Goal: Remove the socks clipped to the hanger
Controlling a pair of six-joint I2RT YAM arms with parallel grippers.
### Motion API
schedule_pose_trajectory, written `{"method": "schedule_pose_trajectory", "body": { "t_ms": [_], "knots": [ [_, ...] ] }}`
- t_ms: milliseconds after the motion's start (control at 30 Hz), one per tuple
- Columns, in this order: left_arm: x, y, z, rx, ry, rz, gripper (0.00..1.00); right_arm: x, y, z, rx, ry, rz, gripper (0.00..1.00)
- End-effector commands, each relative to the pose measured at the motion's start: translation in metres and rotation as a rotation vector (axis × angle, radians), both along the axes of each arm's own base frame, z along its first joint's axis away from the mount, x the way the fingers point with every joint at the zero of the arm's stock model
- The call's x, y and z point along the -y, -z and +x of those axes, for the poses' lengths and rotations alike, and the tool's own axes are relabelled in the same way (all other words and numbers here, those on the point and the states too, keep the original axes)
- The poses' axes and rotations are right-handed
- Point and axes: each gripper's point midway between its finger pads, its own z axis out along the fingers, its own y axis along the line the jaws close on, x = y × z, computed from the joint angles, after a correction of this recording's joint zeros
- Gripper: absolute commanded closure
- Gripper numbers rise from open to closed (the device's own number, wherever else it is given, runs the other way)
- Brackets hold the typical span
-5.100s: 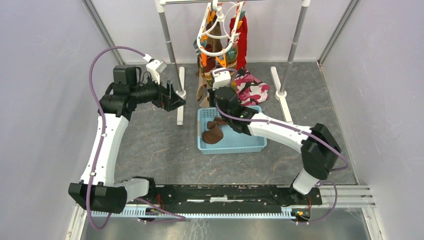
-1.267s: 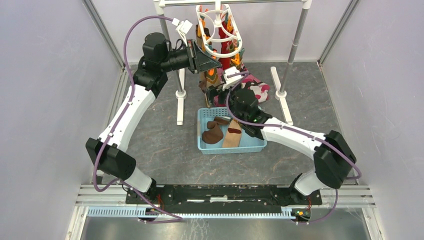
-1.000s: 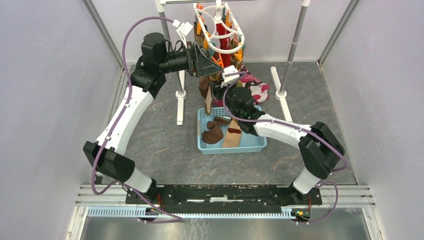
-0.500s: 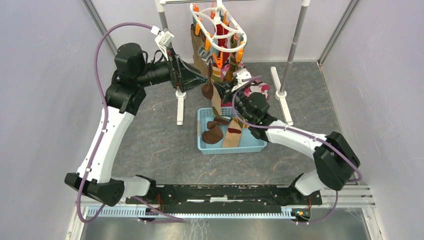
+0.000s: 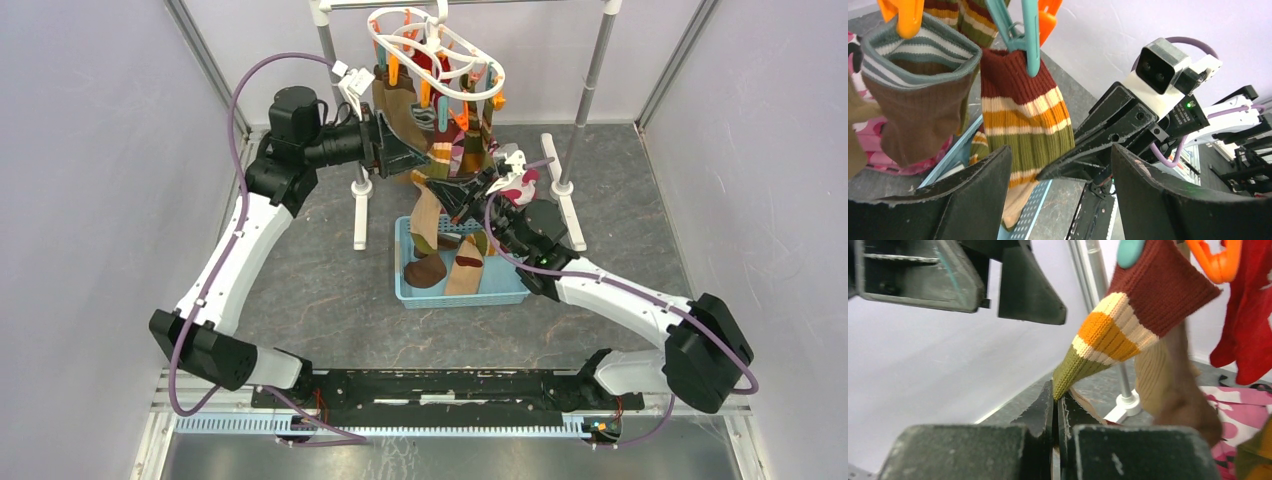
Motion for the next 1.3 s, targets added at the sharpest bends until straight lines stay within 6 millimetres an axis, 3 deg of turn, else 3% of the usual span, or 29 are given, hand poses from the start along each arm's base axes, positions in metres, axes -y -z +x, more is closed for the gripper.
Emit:
{"method": "schedule_pose_trajectory", "body": {
  "t_ms": [0,133,300,500,800,1033,1267],
  "knots": [
    [0.011,-0.027,-0.006,0.024,0.062,-0.091,0.22,-0.004,-0.023,-0.026,-0.013,-0.122,0.090,1.00],
    [0.019,-0.040,-0.007,0.033,0.096,-0.134,0.22,-0.004,-0.029,-0.037,-0.014,-0.169,0.112,1.00],
    [0.027,-0.040,0.004,0.014,0.100,-0.150,0.22,-0.005,-0.034,-0.045,-0.019,-0.213,0.129,1.00],
    [0.033,-0.054,0.007,0.016,0.138,-0.226,0.13,-0.003,-0.044,-0.056,-0.021,-0.255,0.150,1.00],
    [0.039,-0.070,0.015,0.034,0.164,-0.293,0.19,-0.006,-0.056,-0.064,-0.018,-0.301,0.164,1.00],
    [0.040,-0.071,0.025,0.041,0.149,-0.308,0.26,-0.004,-0.064,-0.070,-0.020,-0.325,0.188,1.00],
    [0.039,-0.082,0.026,0.044,0.167,-0.366,0.26,-0.001,-0.072,-0.077,-0.016,-0.347,0.203,1.00]
  ]
}}
